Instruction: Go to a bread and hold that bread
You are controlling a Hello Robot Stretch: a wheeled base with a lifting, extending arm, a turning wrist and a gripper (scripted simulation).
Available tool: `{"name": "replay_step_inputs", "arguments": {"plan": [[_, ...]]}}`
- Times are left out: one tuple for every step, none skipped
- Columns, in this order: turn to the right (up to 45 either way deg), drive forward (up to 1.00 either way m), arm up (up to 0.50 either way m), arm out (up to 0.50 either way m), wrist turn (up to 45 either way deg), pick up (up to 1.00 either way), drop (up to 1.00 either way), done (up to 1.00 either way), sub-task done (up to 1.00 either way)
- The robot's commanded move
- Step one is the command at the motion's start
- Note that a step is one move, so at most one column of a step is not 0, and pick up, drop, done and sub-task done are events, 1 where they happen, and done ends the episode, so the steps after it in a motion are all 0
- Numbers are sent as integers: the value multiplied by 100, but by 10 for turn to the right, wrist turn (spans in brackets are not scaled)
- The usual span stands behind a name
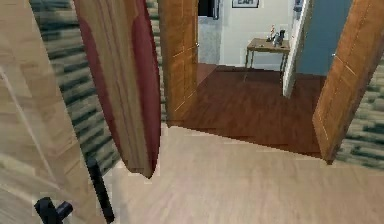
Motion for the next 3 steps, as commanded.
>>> {"name": "replay_step_inputs", "arguments": {"plan": [[0,50,0,0,0,0,0,0,0],[270,0,0,0,0,0,0,0,0],[0,70,0,0,0,0,0,0,0]]}}
